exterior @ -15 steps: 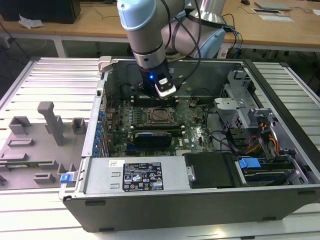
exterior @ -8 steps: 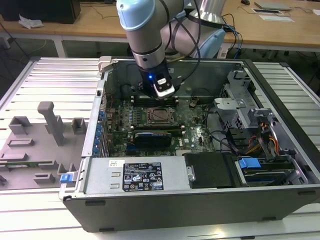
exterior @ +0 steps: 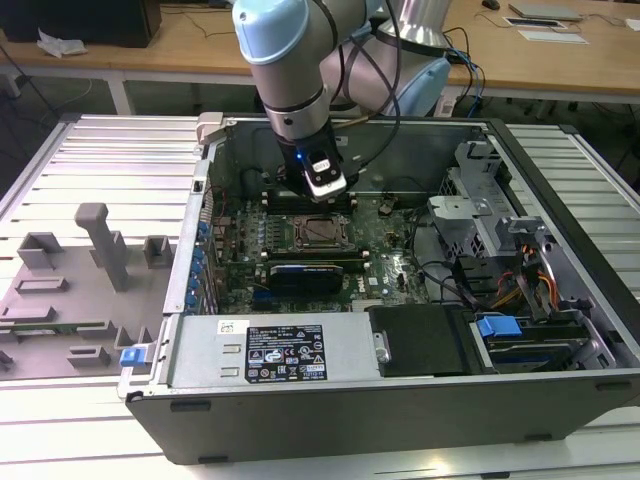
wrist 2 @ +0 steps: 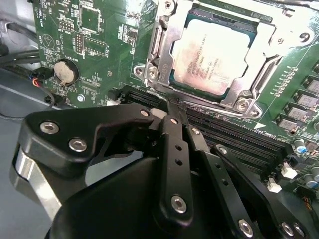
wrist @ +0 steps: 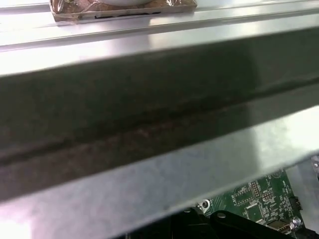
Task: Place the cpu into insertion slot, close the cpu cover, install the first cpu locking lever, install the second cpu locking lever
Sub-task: 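Install the first cpu locking lever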
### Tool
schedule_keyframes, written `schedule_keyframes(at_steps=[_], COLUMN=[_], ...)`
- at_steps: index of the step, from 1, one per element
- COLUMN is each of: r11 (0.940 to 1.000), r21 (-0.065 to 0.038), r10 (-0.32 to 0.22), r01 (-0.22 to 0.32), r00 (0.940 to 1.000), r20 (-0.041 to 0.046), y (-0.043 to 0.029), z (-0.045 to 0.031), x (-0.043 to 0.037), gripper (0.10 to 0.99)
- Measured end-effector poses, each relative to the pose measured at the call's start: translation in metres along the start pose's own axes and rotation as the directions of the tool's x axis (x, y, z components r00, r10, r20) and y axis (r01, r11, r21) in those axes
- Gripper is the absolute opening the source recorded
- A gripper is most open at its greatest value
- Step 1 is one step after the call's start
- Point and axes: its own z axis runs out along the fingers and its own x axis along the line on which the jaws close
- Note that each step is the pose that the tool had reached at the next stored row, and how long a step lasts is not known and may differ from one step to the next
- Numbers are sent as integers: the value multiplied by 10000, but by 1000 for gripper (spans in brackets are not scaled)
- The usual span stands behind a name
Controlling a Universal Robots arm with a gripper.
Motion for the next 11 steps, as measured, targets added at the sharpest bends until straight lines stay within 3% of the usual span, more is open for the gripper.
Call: schedule_keyframes(at_steps=[11], r11=[10000], r21=[2], r10=[10], r01=[-10], r00=[10000], r20=[1], y=[-9], z=[44], x=[11], gripper=[106])
